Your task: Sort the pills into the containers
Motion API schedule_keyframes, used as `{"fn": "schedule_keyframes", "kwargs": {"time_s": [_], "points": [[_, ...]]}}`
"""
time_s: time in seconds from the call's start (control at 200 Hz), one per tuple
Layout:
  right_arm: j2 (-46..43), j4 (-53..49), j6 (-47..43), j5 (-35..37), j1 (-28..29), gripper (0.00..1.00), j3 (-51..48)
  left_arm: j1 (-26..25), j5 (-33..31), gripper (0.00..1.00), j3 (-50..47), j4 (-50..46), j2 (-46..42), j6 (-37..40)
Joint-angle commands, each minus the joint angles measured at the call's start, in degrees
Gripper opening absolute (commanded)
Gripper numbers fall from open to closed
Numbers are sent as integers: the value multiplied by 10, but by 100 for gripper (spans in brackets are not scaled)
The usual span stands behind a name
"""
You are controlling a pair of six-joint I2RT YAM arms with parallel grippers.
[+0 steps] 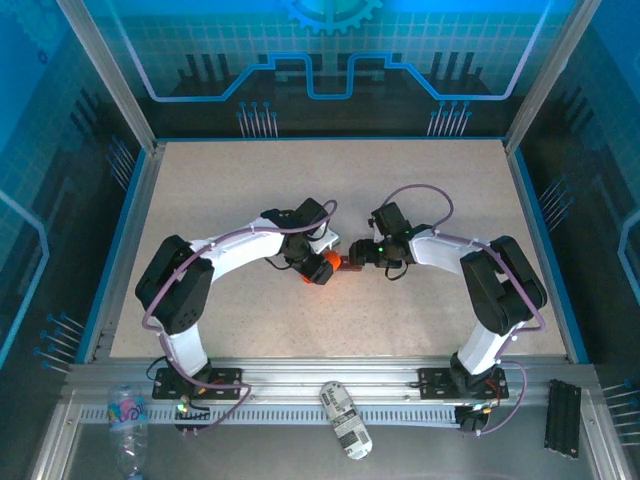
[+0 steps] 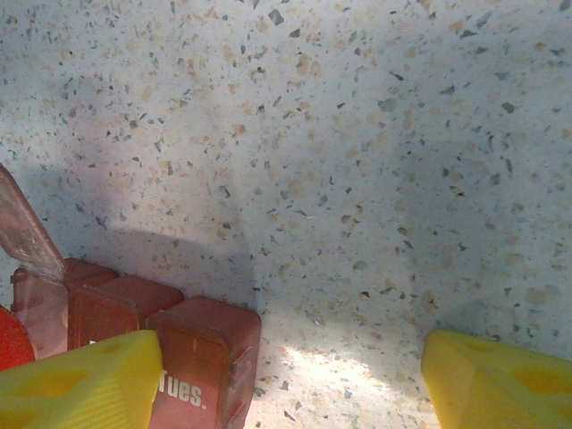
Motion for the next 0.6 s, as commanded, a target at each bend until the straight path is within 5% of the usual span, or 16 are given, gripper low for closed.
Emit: {"fn": "schedule_keyframes", "kwargs": {"time_s": [0.0, 0.59], "points": [[20, 3, 7, -9, 0, 78, -14, -3, -6, 0, 21, -26, 4, 10], [22, 5, 9, -10, 1, 77, -19, -3, -1, 0, 5, -5, 2, 7]]}}
